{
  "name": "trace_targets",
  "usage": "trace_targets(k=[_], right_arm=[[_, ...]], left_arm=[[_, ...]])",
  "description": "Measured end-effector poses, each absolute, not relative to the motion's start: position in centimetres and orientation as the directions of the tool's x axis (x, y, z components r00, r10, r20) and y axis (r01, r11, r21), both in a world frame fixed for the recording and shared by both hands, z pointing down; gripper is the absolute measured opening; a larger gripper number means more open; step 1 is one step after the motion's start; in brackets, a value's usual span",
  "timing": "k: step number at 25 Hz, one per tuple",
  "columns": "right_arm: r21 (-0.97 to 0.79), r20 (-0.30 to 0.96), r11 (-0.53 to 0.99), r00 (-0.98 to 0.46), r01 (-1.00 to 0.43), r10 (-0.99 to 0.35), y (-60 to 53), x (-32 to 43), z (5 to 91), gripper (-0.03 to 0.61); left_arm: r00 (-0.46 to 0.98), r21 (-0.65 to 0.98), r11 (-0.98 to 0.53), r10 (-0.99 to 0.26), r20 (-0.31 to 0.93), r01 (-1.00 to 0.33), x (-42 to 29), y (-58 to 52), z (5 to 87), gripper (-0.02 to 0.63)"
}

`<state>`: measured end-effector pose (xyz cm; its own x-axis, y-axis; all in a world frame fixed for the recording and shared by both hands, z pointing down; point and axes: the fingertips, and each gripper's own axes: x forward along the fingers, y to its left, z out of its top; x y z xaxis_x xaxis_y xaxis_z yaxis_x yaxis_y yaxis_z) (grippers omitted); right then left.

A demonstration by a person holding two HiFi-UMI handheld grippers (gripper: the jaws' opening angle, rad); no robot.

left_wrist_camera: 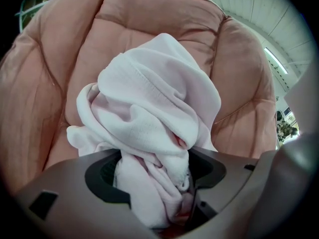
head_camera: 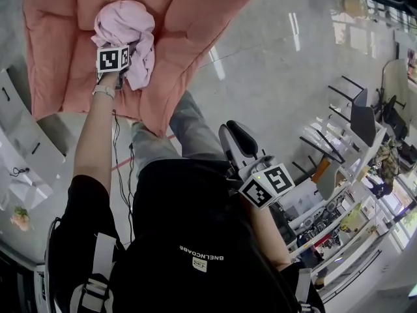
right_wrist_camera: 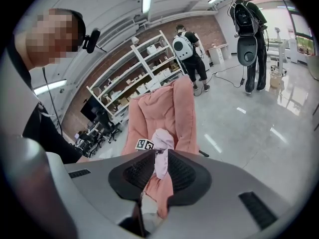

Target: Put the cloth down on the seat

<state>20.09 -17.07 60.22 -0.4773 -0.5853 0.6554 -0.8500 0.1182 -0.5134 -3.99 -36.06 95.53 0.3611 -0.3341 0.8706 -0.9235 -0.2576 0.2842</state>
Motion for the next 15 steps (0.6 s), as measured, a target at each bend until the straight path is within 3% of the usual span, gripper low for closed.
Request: trace_targets(k=[6, 15], right_arm=[[-0.516, 0.649, 0.110, -0.472, -0.849, -0.596, -16.0, 19.1, 60.2, 0.097], [-0.529, 0.617, 0.119, -0.477, -0.840, -0.626, -14.5, 17.6, 58.3, 0.097]], left_arm=[[0.345, 0.275, -0.246, -0.312, 0.885, -0.929, -5.3, -35.4, 96.3, 0.364], [0.253, 0.190, -0.229, -0.285, 0.925, -0.955, -8.3, -33.3, 94.6, 0.381]])
